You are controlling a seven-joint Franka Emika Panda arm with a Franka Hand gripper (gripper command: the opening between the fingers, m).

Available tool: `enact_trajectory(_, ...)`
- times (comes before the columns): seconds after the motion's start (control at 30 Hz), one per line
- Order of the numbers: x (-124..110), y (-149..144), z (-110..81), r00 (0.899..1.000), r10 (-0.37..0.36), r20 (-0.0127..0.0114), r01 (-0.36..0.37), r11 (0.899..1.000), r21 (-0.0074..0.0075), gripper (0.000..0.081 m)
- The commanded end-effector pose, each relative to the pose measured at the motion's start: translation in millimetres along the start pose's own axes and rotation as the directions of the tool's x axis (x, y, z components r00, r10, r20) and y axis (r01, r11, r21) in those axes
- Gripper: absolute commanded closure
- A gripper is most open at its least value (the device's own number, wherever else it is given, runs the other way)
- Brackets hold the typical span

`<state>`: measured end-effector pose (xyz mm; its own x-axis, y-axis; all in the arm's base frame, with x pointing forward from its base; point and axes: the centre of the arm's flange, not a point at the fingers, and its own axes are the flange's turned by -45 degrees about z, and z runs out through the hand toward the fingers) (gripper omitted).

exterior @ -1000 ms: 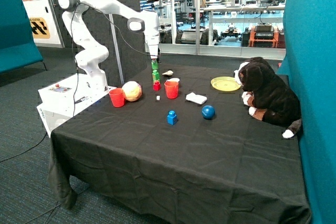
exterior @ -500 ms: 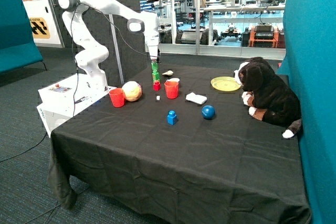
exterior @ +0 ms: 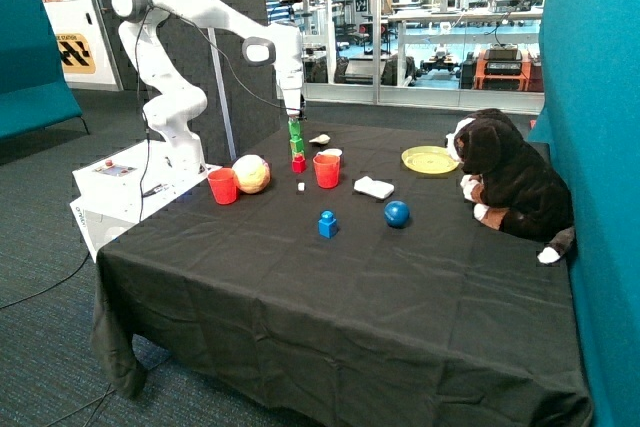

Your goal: Stack green blocks

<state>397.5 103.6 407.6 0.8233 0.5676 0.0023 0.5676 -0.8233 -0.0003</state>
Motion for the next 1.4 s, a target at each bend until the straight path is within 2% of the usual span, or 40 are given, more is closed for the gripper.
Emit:
enact_trajectory(0.0,-0.4,-1.7,7.2,1.0,0.007,0.0023,-0.007,1.0,-0.0003,0.0808)
enact_trajectory(1.37,-0.4,2.6,12.2,1.0,0.009,0.0023,-0.009,1.0,-0.0003,0.0808)
